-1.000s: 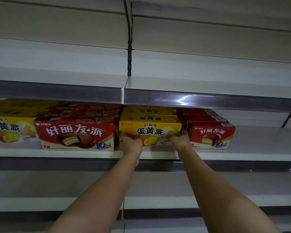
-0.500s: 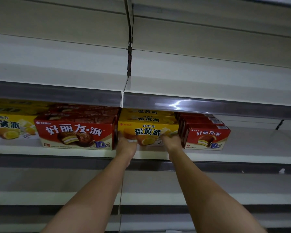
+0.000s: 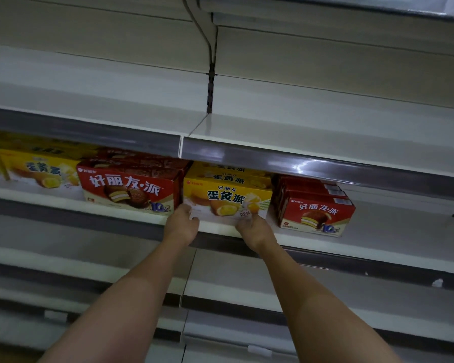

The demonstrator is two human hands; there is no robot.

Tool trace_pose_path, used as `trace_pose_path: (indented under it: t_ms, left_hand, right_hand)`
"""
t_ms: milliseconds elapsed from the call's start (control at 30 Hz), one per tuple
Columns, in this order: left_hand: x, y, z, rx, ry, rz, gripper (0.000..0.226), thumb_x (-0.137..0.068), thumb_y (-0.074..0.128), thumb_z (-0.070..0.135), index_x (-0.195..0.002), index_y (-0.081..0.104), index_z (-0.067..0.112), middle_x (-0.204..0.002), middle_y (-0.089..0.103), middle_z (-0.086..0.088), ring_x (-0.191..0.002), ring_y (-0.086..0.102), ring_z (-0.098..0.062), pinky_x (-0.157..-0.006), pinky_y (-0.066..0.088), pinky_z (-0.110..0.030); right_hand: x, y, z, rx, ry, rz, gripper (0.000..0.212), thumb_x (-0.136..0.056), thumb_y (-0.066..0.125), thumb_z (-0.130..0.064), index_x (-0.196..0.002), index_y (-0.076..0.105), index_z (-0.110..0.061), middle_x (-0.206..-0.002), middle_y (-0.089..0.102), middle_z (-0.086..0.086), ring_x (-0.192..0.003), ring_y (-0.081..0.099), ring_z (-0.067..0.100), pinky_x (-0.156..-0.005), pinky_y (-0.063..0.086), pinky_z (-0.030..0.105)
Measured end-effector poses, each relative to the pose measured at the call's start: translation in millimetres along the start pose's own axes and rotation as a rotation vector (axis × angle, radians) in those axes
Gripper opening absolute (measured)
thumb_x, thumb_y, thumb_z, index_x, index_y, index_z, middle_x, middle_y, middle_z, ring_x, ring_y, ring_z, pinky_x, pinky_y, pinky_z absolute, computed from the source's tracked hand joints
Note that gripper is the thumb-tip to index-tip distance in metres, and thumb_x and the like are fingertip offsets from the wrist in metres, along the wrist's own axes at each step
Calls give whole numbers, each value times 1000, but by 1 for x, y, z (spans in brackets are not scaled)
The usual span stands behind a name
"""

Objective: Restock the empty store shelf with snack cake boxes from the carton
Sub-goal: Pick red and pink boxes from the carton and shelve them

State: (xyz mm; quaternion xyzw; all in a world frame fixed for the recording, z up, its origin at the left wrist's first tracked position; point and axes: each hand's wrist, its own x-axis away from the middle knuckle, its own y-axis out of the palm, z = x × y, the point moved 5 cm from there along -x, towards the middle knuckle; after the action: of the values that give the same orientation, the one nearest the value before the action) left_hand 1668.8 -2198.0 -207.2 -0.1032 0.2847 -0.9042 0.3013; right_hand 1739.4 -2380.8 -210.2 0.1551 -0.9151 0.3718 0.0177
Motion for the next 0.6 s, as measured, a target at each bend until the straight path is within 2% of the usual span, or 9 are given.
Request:
trace_pose_path:
  t_ms: [67, 133, 200, 333, 467, 600]
  left_hand:
    - [16, -9, -6, 6, -43, 60, 40, -92, 54, 9, -132, 51, 7, -131, 56, -15, -120, 52, -33, -100, 42, -35]
    - [36, -19, -13, -2, -88, 104, 37, -92, 55, 10, -129, 53, 7, -128, 58, -15, -117, 53, -33, -98, 44, -35]
    - [58, -28, -25, -30, -129, 133, 34, -92, 54, 12, -126, 54, 7, -126, 59, -16, -116, 54, -33, -95, 44, -35]
    - [121, -44, -62, -114, -198, 196, 37, -93, 53, 13, -129, 51, 5, -128, 58, -15, -117, 53, -32, -94, 43, -33]
    - [194, -68, -117, -138, -383, 267, 35, -96, 48, 16, -130, 52, 10, -128, 56, -13, -112, 55, -31, -86, 47, -31]
    - [261, -99, -164, -137, -535, 389, 35, -93, 53, 10, -128, 53, 3, -123, 60, -17, -110, 57, -33, -85, 46, -33]
  right_hand:
    - [7, 5, -2, 93, -73, -33, 48, -90, 51, -46, -123, 53, -11, -125, 55, 11, -115, 53, 32, -97, 45, 41]
    - [20, 11, -6, 175, -151, -76, 58, -93, 52, -44, -138, 42, -9, -137, 47, 12, -124, 47, 32, -102, 41, 40]
    - [36, 17, -15, 259, -258, -116, 64, -95, 51, -43, -145, 33, -7, -146, 39, 12, -130, 42, 31, -105, 38, 40]
    - [67, 39, -21, 326, -383, -243, 70, -94, 51, -43, -150, 27, -8, -156, 26, 11, -140, 31, 29, -113, 31, 40]
    - [114, 71, -22, 302, -445, -386, 58, -96, 51, -39, -142, 38, -6, -144, 42, 15, -129, 44, 32, -103, 37, 35]
    - [167, 113, -17, 315, -528, -549, 65, -96, 50, -43, -147, 31, -7, -148, 39, 13, -131, 43, 30, -106, 38, 35]
